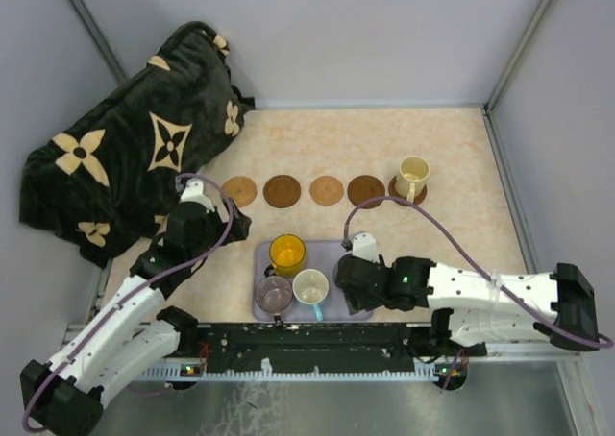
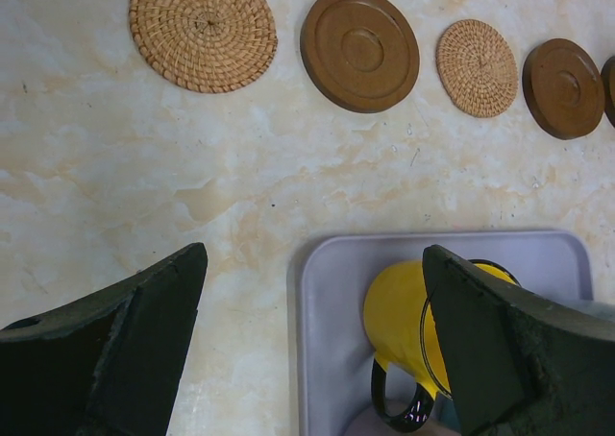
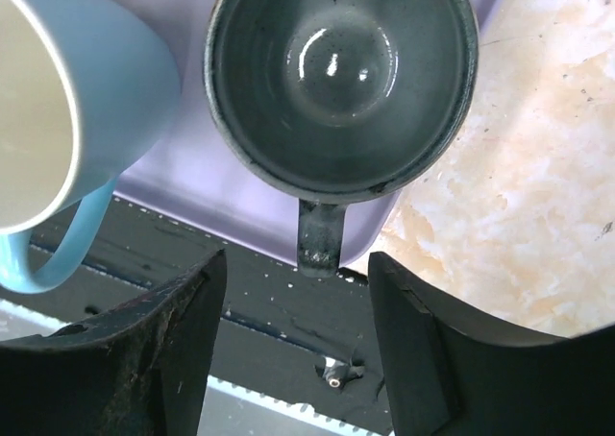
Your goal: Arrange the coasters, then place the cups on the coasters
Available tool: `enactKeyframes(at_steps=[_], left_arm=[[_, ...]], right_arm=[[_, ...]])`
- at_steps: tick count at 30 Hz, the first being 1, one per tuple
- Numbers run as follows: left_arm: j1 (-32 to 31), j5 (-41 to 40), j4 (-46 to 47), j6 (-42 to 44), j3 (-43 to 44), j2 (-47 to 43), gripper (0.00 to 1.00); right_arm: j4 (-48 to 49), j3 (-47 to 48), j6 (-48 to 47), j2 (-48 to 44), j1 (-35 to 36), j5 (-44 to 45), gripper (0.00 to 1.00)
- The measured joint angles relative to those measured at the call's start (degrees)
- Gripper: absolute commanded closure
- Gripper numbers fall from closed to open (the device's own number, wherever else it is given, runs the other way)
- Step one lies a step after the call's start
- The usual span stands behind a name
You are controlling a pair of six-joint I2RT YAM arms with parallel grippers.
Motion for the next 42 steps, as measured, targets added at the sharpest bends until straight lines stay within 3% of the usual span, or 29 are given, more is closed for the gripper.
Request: enactKeyframes(at_steps=[16, 37, 42], left_arm=[[0.0, -0.2, 0.07, 0.0, -0.09, -0.7, 0.01], [0.0, -0.2, 0.48, -0.02, -0.61, -0.7, 0.01], [0.0, -0.2, 0.48, -0.02, -0.63, -0.7, 0.01]], right_arm=[[0.09, 0.0, 4.85, 5.16, 0.0, 3.45, 0.53], [0.72, -0.11, 7.37, 9.09, 0.02, 5.03, 0.6], [0.81, -1.05, 7.54, 10.12, 0.02, 5.25, 0.66]])
